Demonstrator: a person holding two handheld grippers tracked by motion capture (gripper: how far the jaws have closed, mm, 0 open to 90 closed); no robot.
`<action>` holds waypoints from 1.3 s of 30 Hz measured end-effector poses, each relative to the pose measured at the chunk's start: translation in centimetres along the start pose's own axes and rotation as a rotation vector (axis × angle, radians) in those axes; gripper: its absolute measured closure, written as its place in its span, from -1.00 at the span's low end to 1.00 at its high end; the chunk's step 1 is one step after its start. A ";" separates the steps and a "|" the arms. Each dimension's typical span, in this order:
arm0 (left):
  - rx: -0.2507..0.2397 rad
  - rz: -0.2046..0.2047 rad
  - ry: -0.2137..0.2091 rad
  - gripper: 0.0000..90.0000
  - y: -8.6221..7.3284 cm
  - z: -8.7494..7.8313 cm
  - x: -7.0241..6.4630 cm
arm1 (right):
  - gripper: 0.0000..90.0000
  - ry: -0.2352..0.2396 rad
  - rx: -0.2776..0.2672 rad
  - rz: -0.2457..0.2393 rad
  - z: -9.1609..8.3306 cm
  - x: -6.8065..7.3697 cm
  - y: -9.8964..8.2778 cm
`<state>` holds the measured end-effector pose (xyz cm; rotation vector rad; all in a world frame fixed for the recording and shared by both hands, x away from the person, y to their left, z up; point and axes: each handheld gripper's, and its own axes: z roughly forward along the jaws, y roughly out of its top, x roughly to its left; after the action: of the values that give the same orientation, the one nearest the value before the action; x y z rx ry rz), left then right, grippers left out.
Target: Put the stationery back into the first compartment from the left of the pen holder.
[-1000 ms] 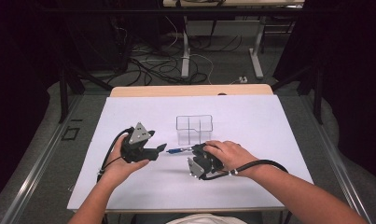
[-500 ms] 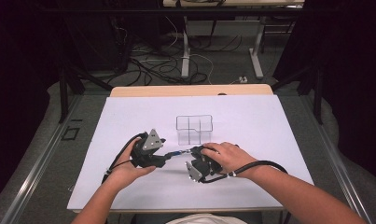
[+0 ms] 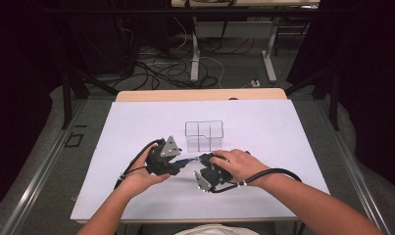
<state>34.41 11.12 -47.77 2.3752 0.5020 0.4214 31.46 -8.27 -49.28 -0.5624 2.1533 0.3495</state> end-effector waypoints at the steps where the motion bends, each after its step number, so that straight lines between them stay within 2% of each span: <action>1: 0.005 0.003 -0.002 0.17 0.1 0.1 0.0 | 0.78 -0.001 0.006 0.000 0.0 0.1 0.0; 2: 0.007 0.007 -0.003 0.18 0.2 0.2 -0.1 | 0.78 -0.020 -0.002 -0.009 0.0 0.2 0.0; 3: 0.016 0.009 -0.008 0.20 0.3 0.2 -0.1 | 0.78 -0.004 0.006 -0.011 0.0 0.1 0.1; 5: 0.021 0.015 -0.013 0.24 0.5 0.4 -0.2 | 0.78 -0.025 -0.002 -0.001 0.1 0.3 0.1; 6: 0.027 0.017 -0.019 0.26 0.6 0.5 -0.2 | 0.78 -0.007 0.014 -0.010 0.0 0.2 0.2; 9: 0.043 0.022 -0.028 0.31 0.9 0.7 -0.4 | 0.78 -0.004 0.014 -0.028 0.0 0.1 0.2; 21: 0.079 0.046 -0.065 0.49 1.4 1.7 -0.6 | 0.78 -0.019 0.008 -0.051 0.1 0.4 0.5; 22: 0.095 0.052 -0.070 0.50 1.5 1.7 -0.6 | 0.78 -0.018 0.010 -0.052 0.1 0.5 0.5; 27: 0.107 0.051 -0.053 0.54 1.7 2.0 -0.8 | 0.78 -0.022 0.018 -0.089 0.1 0.6 0.6; 29: 0.120 0.058 -0.066 0.57 1.8 2.1 -0.7 | 0.78 -0.020 0.018 -0.089 0.1 0.7 0.7; 32: 0.125 0.051 -0.052 0.59 2.0 2.2 -0.8 | 0.78 -0.023 0.018 -0.094 0.2 0.7 0.7; 37: 0.153 0.060 -0.053 0.61 2.1 2.4 -0.7 | 0.78 -0.023 0.025 -0.109 0.1 0.9 0.8; 39: 0.148 0.052 -0.052 0.61 2.1 2.5 -0.8 | 0.78 -0.028 0.019 -0.112 0.2 0.9 0.8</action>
<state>35.30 7.90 -48.36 2.5397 0.4627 0.3553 30.65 -7.73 -50.09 -0.6602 2.0863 0.2732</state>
